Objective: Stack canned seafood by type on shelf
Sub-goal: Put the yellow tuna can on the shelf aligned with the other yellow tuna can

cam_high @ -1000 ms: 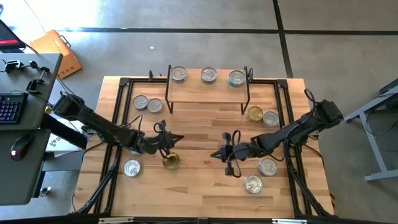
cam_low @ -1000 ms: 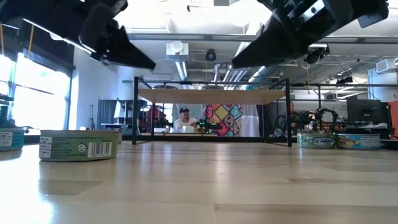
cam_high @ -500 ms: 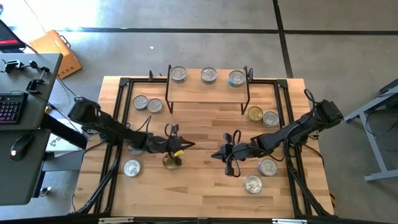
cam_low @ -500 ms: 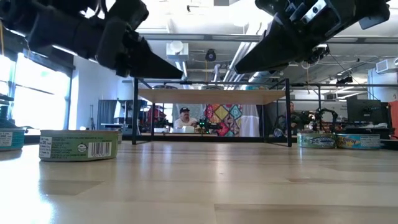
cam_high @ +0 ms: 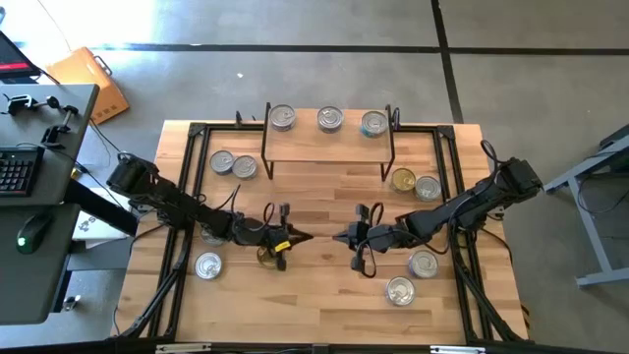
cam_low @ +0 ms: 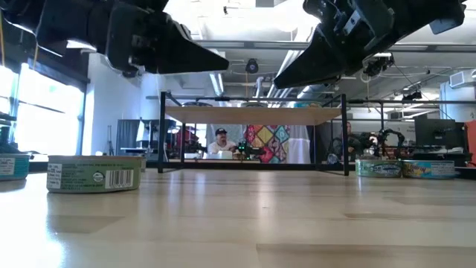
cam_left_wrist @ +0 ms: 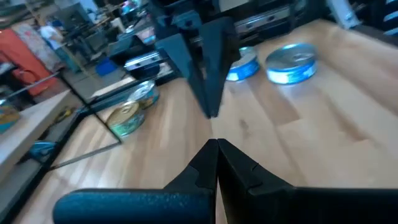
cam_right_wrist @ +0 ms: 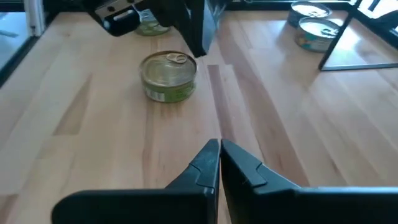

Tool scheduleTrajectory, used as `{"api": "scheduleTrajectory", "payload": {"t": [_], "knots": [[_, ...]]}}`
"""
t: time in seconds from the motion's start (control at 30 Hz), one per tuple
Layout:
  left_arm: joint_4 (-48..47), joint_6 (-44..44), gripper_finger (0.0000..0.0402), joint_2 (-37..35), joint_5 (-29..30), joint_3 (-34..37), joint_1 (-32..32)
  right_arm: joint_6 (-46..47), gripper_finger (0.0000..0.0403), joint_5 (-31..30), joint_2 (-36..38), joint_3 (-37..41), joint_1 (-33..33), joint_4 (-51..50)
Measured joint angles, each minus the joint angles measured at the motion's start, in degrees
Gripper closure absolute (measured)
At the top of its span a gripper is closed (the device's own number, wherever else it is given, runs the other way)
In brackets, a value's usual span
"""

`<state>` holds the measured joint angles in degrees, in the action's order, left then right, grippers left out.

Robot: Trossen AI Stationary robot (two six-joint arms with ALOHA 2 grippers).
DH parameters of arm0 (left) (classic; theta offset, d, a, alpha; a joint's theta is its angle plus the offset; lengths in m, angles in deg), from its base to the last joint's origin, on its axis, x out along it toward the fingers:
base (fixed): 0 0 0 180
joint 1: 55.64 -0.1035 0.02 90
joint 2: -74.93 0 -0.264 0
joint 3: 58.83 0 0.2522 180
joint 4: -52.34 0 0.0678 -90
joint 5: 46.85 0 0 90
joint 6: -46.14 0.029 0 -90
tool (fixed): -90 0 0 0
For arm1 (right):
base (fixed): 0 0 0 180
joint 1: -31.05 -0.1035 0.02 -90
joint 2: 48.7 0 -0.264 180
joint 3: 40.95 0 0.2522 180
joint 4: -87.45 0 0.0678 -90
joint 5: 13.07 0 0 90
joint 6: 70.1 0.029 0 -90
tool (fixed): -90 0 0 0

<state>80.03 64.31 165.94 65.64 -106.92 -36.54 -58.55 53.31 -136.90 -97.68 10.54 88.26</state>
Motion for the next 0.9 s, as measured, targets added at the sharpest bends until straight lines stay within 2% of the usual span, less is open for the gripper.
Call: {"api": "scheduleTrajectory", "payload": {"t": [0.27,0.53,0.77,0.9], "knots": [[-0.55,-1.54,0.0401,0.06,2.05,0.00,0.26,-5.33,0.0398,0.02,-0.04,0.00,0.26,0.94],[-4.05,-5.83,0.0401,0.04,2.17,0.00,0.59,-6.59,0.0398,0.07,-0.04,-0.02,0.77,0.99],[-4.32,-6.08,0.0401,0.04,2.19,0.00,0.56,-7.09,0.0397,0.13,-0.04,-0.02,1.61,1.20],[-4.36,-6.07,0.0401,0.04,2.19,0.00,0.41,-6.42,0.0373,1.99,1.46,-0.48,1.94,-3.52]]}}
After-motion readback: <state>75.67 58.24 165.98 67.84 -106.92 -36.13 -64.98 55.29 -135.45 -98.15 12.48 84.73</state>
